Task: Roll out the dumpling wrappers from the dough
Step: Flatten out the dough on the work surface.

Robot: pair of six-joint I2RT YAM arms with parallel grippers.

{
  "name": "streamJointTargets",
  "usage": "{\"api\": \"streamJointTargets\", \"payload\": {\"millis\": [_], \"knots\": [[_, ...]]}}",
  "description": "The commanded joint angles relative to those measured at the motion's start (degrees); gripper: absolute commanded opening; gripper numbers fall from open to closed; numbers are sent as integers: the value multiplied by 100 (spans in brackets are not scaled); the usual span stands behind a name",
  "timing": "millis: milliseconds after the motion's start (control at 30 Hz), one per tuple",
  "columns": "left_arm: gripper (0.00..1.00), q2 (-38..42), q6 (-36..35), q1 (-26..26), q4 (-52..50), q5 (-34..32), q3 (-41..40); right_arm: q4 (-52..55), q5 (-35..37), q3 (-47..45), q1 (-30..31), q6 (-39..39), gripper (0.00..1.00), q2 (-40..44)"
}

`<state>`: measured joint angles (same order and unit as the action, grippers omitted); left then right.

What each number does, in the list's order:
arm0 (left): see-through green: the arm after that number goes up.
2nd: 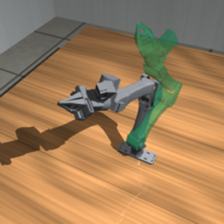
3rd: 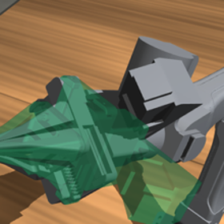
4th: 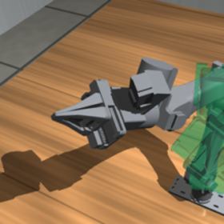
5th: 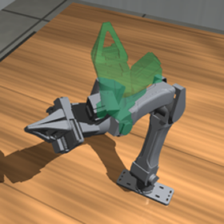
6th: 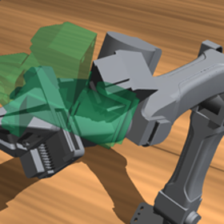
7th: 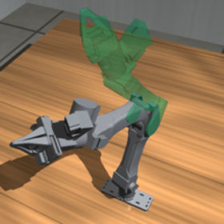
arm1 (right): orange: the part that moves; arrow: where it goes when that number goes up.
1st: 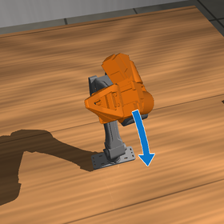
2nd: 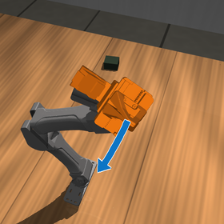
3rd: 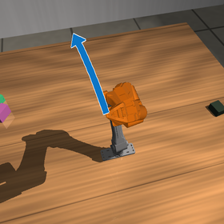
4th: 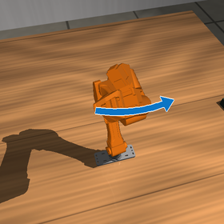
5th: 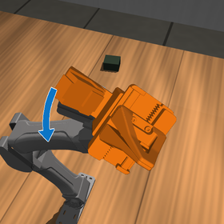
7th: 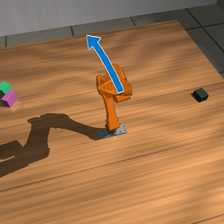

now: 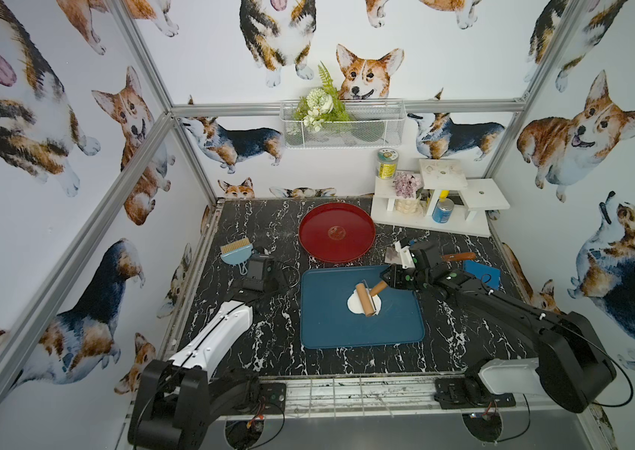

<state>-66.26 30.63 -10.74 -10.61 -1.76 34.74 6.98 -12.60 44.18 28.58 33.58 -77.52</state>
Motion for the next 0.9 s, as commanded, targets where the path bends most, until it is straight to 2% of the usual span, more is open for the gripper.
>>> {"api": "streamJointTargets", "payload": {"millis": [0, 167, 400, 867], "knots": [[0, 51, 13, 11, -20, 50, 31, 766, 254, -61, 69, -46, 0, -249], [0, 96, -5, 11, -44, 37, 23, 984, 680, -67, -39, -152, 0, -97], [0, 103, 30, 11, 4, 72, -3, 1587, 980, -217, -785, -589, 0, 402], [0, 184, 45, 2, -20, 144, -29, 1780, 1058, -341, -880, -816, 0, 614]]}}
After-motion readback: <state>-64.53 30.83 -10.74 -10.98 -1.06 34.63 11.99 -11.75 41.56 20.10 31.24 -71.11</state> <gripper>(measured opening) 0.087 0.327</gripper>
